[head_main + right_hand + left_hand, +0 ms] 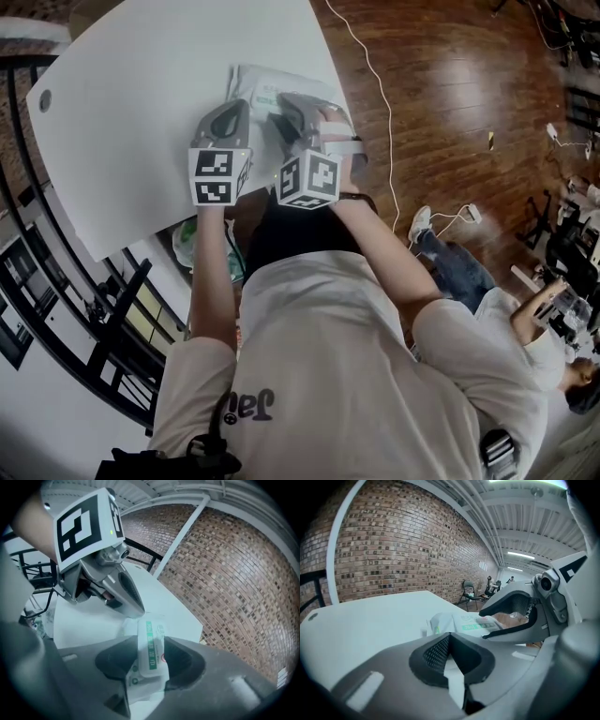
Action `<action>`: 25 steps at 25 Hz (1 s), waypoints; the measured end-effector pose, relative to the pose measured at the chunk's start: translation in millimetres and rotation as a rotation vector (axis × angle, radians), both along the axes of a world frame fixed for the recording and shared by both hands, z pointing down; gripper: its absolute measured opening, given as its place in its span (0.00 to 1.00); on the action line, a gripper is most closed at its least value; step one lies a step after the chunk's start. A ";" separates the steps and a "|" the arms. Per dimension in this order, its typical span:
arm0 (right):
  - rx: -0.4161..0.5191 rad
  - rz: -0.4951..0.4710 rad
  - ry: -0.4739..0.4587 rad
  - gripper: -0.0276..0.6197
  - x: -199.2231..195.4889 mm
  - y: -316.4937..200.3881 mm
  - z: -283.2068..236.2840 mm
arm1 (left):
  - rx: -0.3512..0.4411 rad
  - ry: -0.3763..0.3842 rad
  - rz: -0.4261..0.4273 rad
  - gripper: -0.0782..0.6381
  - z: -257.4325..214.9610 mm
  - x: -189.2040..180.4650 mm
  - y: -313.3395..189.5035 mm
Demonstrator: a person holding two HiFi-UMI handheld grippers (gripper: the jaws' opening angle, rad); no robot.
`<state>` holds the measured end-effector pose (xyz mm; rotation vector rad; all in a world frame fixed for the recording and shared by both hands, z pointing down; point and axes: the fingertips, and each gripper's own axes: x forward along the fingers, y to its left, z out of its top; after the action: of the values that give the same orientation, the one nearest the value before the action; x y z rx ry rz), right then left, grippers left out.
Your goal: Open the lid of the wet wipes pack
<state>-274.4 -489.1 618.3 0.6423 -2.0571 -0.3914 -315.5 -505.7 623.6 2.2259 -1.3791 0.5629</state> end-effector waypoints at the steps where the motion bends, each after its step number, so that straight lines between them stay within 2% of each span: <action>1: -0.005 -0.011 0.005 0.27 -1.1 2.2 1.2 | 0.000 -0.001 0.000 0.13 0.2 0.1 0.1; 4: -0.006 -0.031 0.009 0.18 -3.7 8.0 0.6 | 0.001 -0.001 0.002 0.13 0.0 0.1 0.3; 9: -0.027 -0.046 -0.018 0.13 -6.2 8.8 -7.8 | -0.002 -0.005 -0.001 0.13 -0.4 -0.2 -0.8; 15: -0.023 -0.019 -0.121 0.07 -0.3 -3.7 -40.2 | -0.007 0.001 -0.006 0.13 -0.4 2.9 -1.9; 19: -0.030 0.039 -0.205 0.05 8.8 -29.8 -60.6 | -0.010 0.005 -0.014 0.13 -1.0 3.1 -1.7; 25: -0.216 0.126 -0.378 0.05 14.0 -65.7 -66.8 | -0.007 -0.012 -0.023 0.13 0.1 -1.8 -2.3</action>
<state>-260.3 -554.8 551.5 0.7515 -2.3572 0.0313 -317.4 -508.0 623.7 2.2015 -1.4042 0.5731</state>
